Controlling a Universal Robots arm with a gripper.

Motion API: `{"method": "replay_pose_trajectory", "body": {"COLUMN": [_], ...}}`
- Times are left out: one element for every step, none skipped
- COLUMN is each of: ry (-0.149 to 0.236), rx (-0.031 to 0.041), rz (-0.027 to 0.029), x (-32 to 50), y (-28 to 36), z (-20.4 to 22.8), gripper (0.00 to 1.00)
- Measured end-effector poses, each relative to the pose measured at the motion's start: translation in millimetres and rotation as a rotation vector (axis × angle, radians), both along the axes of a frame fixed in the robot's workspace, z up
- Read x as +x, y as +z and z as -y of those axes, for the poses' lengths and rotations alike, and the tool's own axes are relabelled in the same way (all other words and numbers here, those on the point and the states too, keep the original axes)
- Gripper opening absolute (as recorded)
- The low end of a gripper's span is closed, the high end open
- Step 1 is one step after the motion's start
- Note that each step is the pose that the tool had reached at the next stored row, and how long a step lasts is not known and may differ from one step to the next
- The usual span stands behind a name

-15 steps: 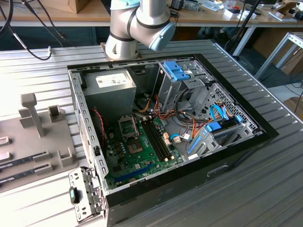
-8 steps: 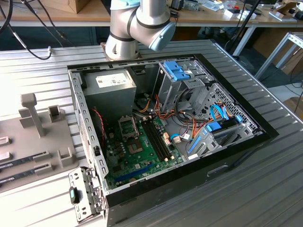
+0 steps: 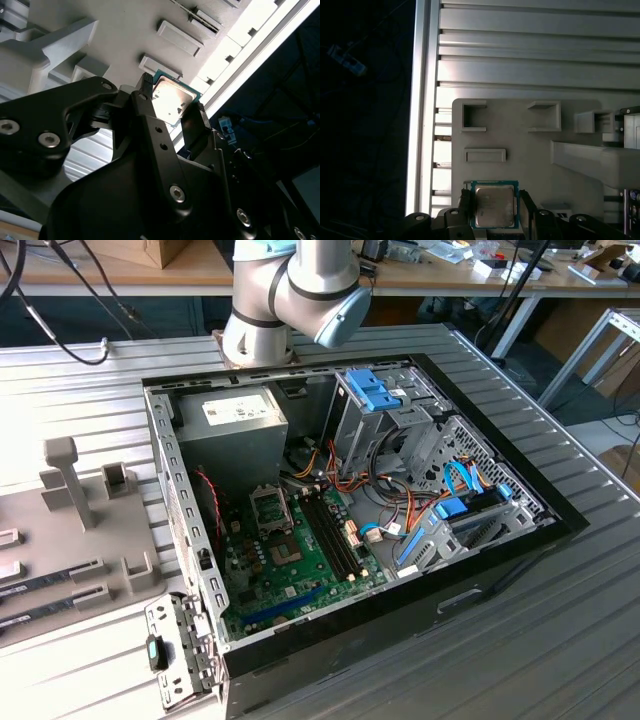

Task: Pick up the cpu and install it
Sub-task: 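Pick up the cpu and move it towards the insertion slot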

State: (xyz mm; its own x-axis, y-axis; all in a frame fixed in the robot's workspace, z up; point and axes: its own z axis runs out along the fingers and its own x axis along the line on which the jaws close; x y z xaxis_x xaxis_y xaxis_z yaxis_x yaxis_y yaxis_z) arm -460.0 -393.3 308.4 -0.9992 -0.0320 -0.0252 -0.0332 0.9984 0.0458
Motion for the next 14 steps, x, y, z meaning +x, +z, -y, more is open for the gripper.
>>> {"method": "replay_pose_trajectory", "body": {"ry": [0.000, 0.000, 0.000, 0.000, 0.000, 0.000, 0.000, 0.000, 0.000, 0.000, 0.000, 0.000, 0.000, 0.000], "rx": [-0.0001, 0.0000, 0.0000, 0.0000, 0.0000, 0.0000, -0.0001, 0.0000, 0.0000, 0.0000, 0.0000, 0.0001, 0.0001, 0.0000], "rz": [0.0000, 0.0000, 0.0000, 0.0001, 0.0000, 0.0000, 0.0000, 0.0000, 0.0000, 0.0000, 0.0001, 0.0000, 0.0000, 0.0000], "x": [0.0, 0.0, 0.0, 0.0, 0.0, 0.0, 0.0, 0.0, 0.0, 0.0, 0.0, 0.0, 0.0, 0.0], "y": [0.4, 0.7, 1.0, 1.2, 1.8, 2.2, 2.5, 2.7, 3.1, 3.4, 3.8, 4.1, 4.6, 4.9], "z": [0.0, 0.0, 0.0, 0.0, 0.0, 0.0, 0.0, 0.0, 0.0, 0.0, 0.0, 0.0, 0.0, 0.0], "gripper": [0.47, 0.47, 0.47, 0.47, 0.47, 0.47, 0.47, 0.47, 0.47, 0.47, 0.47, 0.47, 0.47, 0.47]}}
